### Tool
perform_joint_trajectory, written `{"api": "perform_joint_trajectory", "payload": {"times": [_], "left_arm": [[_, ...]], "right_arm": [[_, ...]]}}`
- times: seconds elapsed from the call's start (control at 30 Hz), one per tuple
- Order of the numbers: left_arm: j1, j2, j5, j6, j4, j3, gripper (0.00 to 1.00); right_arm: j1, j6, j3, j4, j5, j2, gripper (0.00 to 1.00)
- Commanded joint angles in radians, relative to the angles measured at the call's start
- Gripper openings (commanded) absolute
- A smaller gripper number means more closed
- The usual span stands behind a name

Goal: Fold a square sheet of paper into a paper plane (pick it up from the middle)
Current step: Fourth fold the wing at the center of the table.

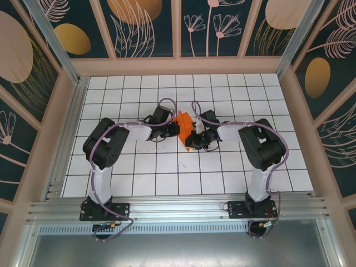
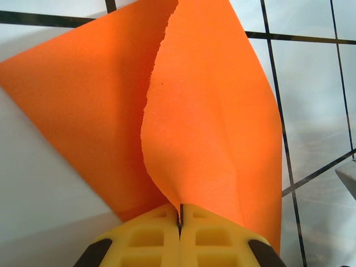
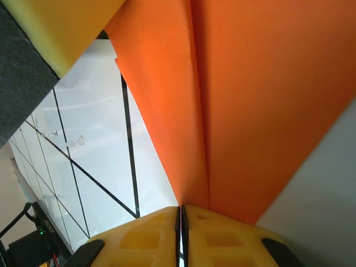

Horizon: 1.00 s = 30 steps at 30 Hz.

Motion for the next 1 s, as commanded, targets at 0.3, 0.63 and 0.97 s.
{"api": "perform_joint_trajectory", "payload": {"times": [0.3, 0.63, 0.97], "left_arm": [[0.008, 0.057, -0.051, 0.013, -0.072, 0.0, 0.0], [0.008, 0.058, -0.053, 0.016, -0.076, 0.002, 0.0], [0.008, 0.059, -0.054, 0.016, -0.082, 0.006, 0.0]], "right_arm": [[0.013, -0.033, -0.037, -0.075, -0.042, -0.062, 0.13], [0.021, -0.069, -0.032, -0.193, 0.069, 0.028, 0.13], [0.003, -0.056, -0.04, -0.149, -0.073, -0.077, 0.13]]}}
